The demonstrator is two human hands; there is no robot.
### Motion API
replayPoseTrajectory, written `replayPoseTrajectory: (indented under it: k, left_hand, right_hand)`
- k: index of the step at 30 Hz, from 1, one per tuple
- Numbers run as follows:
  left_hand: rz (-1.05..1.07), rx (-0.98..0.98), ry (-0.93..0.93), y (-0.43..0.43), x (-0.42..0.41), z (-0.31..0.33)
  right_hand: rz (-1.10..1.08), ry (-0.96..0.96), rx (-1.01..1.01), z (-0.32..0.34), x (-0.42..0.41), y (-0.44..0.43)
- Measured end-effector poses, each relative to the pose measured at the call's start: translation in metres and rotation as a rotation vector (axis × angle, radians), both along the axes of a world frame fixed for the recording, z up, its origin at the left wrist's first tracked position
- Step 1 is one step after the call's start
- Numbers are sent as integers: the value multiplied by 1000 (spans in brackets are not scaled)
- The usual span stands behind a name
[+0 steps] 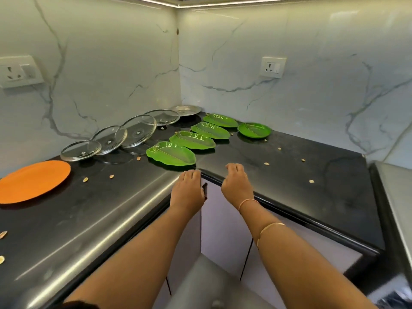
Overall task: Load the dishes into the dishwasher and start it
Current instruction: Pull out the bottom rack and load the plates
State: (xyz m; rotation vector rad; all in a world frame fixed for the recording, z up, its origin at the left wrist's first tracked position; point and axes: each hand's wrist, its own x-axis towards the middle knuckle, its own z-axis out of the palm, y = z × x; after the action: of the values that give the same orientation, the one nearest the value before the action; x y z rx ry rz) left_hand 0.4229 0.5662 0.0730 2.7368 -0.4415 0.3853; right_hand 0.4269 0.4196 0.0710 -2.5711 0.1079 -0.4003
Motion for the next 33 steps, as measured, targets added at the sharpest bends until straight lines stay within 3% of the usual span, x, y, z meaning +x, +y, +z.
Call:
replayPoseTrajectory:
  k: [15, 23, 28, 33]
  left_hand:
    - [6, -62, 136, -96, 288, -28]
    - [-104, -42, 143, -149, 363, -32]
    - [-186, -40, 186, -179, 386, -43]
    - [-250, -39, 188, -193, 394, -50]
  right_hand:
    - [-260, 175, 390, -31, 302, -126]
    - [-477, 359, 679, -53, 384, -184]
    - [-536, 341, 816, -67, 415, -208]
    - [-620, 249, 755, -88, 427, -221]
